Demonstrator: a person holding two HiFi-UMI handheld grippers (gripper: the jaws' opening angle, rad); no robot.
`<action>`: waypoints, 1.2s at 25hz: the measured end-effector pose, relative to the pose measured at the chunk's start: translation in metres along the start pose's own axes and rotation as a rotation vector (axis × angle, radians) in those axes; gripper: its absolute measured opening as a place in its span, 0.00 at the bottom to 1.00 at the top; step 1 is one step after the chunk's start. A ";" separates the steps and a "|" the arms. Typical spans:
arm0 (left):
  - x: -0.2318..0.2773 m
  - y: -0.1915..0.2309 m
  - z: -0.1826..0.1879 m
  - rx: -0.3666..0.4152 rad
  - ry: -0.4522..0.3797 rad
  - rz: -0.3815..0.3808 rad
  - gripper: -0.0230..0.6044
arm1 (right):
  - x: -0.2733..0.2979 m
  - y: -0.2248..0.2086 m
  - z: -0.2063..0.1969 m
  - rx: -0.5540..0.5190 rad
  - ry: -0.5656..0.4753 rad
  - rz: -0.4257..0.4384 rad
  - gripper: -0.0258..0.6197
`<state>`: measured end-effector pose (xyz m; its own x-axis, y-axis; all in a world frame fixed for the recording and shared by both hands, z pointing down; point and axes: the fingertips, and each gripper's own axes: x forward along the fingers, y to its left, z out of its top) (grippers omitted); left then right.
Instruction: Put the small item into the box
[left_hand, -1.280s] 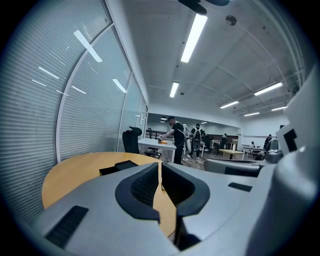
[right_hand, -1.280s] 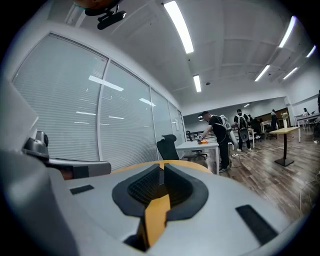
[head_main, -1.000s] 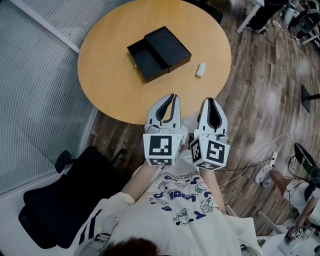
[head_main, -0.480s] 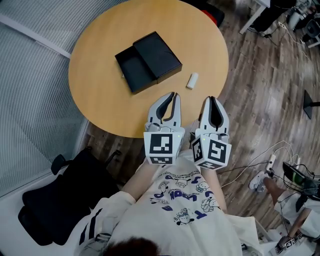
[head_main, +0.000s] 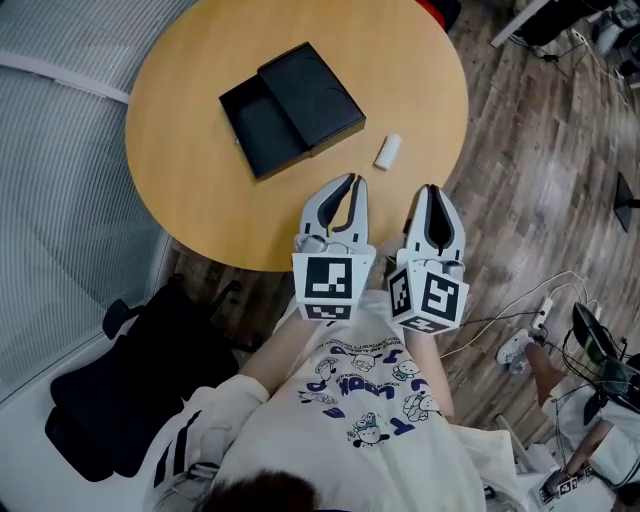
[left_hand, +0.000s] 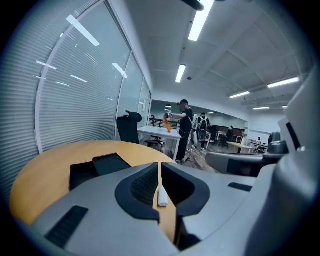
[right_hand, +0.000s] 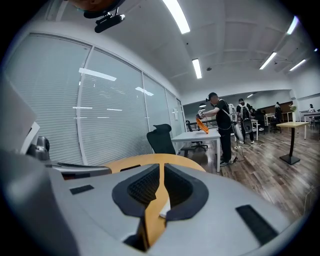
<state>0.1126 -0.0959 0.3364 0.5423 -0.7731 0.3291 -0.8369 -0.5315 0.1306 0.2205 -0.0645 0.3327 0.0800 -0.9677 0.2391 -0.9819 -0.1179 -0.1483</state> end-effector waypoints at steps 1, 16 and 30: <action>0.004 0.001 -0.003 -0.001 0.011 -0.002 0.09 | 0.002 -0.001 -0.002 0.001 0.006 -0.006 0.11; 0.071 0.012 -0.049 -0.020 0.191 -0.076 0.09 | 0.042 -0.014 -0.048 0.040 0.128 -0.092 0.11; 0.121 -0.001 -0.098 -0.042 0.339 -0.133 0.13 | 0.059 -0.048 -0.082 0.082 0.223 -0.164 0.11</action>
<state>0.1722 -0.1551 0.4674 0.5974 -0.5356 0.5968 -0.7665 -0.6000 0.2289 0.2579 -0.0982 0.4325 0.1877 -0.8625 0.4700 -0.9410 -0.2951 -0.1657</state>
